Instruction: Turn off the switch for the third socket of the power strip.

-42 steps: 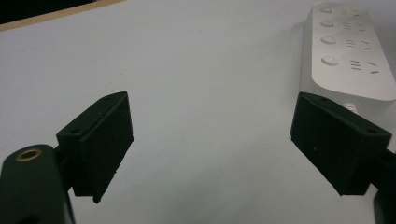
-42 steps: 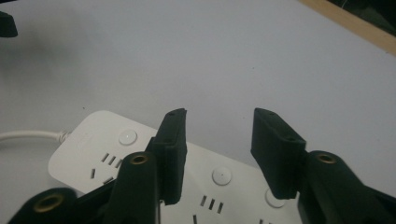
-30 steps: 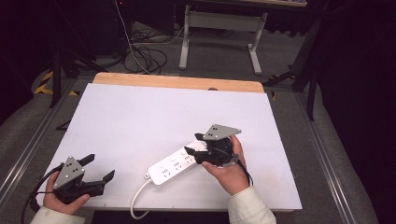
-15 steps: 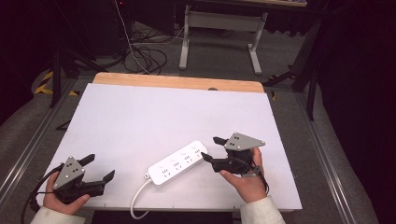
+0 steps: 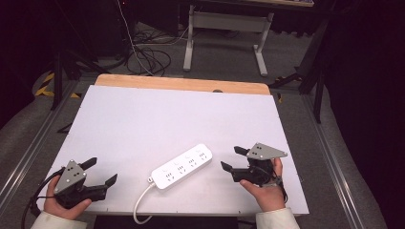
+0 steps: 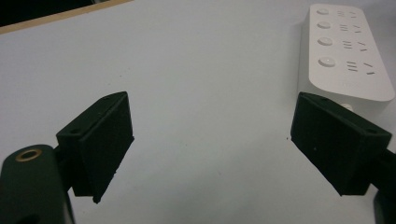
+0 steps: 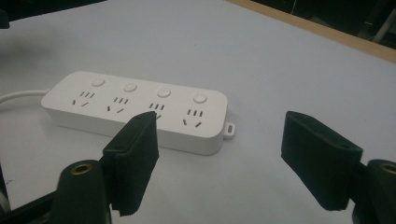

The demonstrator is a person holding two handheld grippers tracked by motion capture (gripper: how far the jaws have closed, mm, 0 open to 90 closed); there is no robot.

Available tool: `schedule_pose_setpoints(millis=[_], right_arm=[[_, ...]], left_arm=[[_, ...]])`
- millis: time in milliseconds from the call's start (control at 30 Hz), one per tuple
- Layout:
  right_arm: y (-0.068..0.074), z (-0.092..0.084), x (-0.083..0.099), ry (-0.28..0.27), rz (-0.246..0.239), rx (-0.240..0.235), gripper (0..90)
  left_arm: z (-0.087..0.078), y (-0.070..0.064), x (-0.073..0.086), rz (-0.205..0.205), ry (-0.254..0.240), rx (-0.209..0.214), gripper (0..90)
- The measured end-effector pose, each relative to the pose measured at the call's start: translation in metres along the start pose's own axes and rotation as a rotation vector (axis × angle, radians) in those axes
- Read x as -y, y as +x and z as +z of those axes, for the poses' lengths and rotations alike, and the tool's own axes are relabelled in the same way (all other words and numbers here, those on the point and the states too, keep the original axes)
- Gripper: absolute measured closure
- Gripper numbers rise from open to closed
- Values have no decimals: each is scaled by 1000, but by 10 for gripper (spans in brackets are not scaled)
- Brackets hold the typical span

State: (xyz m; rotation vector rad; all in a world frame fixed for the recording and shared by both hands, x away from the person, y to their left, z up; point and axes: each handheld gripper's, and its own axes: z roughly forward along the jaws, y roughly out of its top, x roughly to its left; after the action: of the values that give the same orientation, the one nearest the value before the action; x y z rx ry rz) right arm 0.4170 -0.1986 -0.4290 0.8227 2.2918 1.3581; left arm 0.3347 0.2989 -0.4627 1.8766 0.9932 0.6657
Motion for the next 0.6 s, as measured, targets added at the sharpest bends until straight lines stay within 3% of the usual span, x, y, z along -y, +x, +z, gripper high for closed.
schedule_pose_setpoints(millis=[167,400,600], right_arm=[[-8,-6,14,-8,50,-7,266],[-15,-12,29,9,55,13,255],[-19,-13,40,83,55,48,255]], left_arm=[[0,0,0,4,10,6,136],[-1,0,-1,4,10,7,136],[-1,0,-1,2,20,17,136]])
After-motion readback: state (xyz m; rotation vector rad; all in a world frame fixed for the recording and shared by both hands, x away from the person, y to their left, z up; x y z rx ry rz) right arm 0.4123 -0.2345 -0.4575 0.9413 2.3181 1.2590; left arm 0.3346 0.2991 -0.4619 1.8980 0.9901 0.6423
